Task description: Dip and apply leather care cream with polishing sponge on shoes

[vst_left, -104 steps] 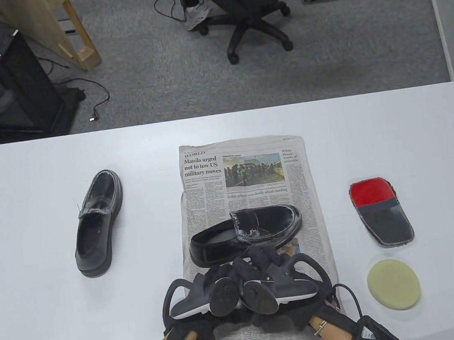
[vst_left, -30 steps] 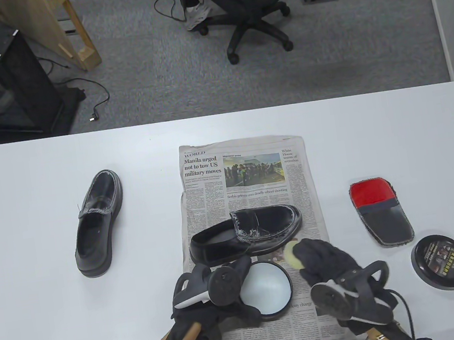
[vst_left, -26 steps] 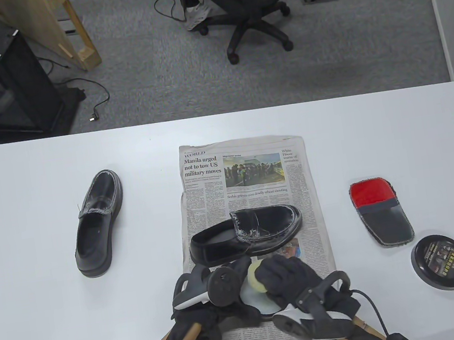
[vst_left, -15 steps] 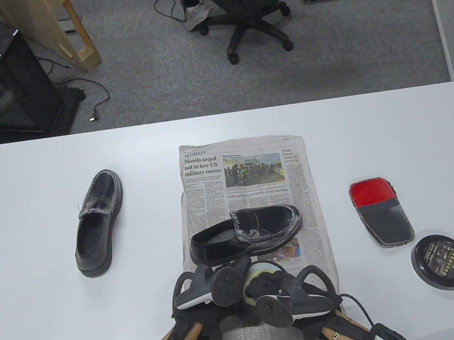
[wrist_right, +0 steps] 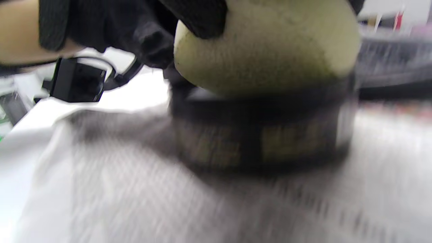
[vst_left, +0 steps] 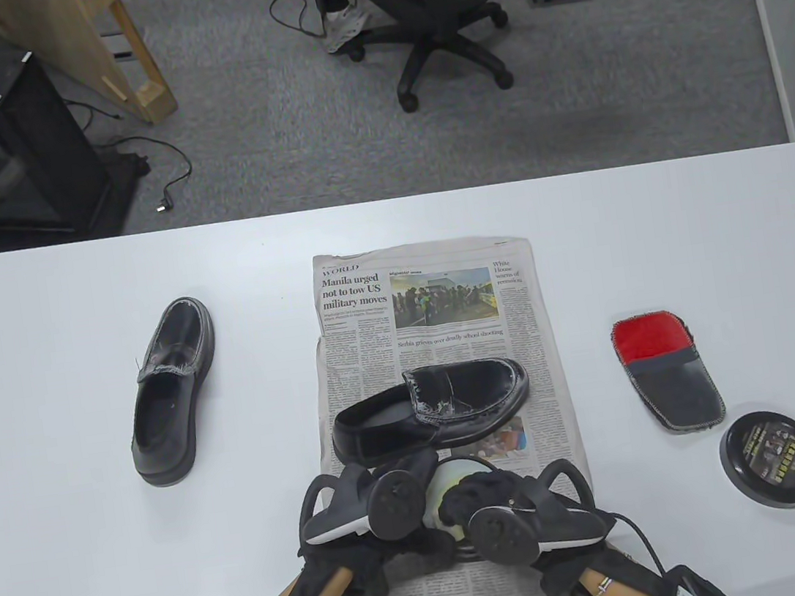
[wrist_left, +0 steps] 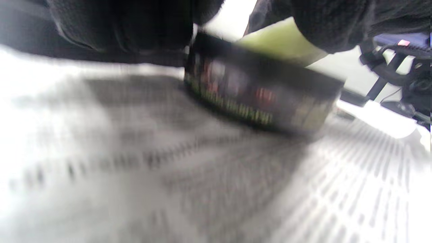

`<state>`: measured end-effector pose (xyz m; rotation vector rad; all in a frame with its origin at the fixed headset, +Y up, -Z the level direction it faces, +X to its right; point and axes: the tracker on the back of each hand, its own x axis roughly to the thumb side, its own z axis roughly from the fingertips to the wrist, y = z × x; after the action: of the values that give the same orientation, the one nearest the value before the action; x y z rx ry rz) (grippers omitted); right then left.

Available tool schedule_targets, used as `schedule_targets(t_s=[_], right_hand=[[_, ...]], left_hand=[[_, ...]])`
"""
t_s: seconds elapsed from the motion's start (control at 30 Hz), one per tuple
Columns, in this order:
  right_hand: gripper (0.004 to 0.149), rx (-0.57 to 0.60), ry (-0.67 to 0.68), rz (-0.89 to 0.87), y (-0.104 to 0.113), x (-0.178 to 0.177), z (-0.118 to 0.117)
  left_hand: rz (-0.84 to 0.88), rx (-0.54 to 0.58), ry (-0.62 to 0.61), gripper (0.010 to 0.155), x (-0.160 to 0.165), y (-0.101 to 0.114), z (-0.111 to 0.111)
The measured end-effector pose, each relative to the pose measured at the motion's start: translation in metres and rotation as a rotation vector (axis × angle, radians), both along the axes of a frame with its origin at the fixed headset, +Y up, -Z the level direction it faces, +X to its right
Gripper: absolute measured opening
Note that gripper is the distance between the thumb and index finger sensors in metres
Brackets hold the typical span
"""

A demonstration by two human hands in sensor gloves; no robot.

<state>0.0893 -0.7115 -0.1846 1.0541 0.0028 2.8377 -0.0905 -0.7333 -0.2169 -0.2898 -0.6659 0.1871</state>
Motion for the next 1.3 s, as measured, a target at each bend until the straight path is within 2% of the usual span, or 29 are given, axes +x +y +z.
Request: schedule_targets(t_s=[0.1,0.17,0.23,0.33,0.4,0.47,0.5,0.57,0.73,0.83,1.0,1.13,1.23,1.3], right_hand=[[0.036,0.188,-0.162,-0.105,0.027,0.023,-0.012],[0.037,0.320,-0.306,-0.066,0.031,0.038,-0.029],[0.039,0.357,-0.418,0.015,0.024,0.048,-0.053],[0.038,0.238,-0.470,0.079,0.004,0.052,-0.085],[0.037,0.139,-0.445,0.079,-0.011,0.047,-0.100],[0.036,0.081,-0.419,0.080,-0.020,0.039,-0.106],[0.035,0.097,-0.415,0.111,-0.022,0.036,-0.107],[0.032,0.133,-0.416,0.167,-0.023,0.032,-0.110],[0.028,0.220,-0.479,0.298,-0.026,0.028,-0.120],[0.029,0.178,-0.499,0.272,-0.025,0.039,-0.121],[0.031,0.207,-0.427,0.284,-0.028,0.046,-0.101],[0.032,0.239,-0.352,0.219,-0.029,0.036,-0.082],[0.033,0.236,-0.333,0.180,-0.024,0.018,-0.089],[0.032,0.223,-0.359,0.201,-0.021,0.008,-0.104]], left_hand=[[0.038,0.222,0.097,0.093,-0.008,0.032,0.001],[0.007,0.357,0.193,0.094,-0.010,0.040,-0.005],[-0.105,0.409,0.260,0.098,-0.007,0.040,-0.021],[-0.285,0.306,0.327,0.108,-0.004,0.026,-0.054],[-0.316,0.222,0.347,0.111,-0.005,0.015,-0.072],[-0.371,0.165,0.349,0.112,-0.007,0.003,-0.083],[-0.410,0.171,0.356,0.111,-0.008,-0.001,-0.086],[-0.384,0.212,0.346,0.104,-0.008,-0.002,-0.087],[-0.350,0.218,0.364,0.096,-0.013,-0.007,-0.088],[-0.341,0.234,0.375,0.095,-0.015,-0.009,-0.088],[-0.344,0.232,0.392,0.095,-0.014,-0.008,-0.088],[-0.347,0.224,0.362,0.092,-0.012,-0.008,-0.089],[-0.366,0.196,0.344,0.091,-0.011,-0.008,-0.091],[-0.371,0.193,0.346,0.091,-0.010,-0.008,-0.091]])
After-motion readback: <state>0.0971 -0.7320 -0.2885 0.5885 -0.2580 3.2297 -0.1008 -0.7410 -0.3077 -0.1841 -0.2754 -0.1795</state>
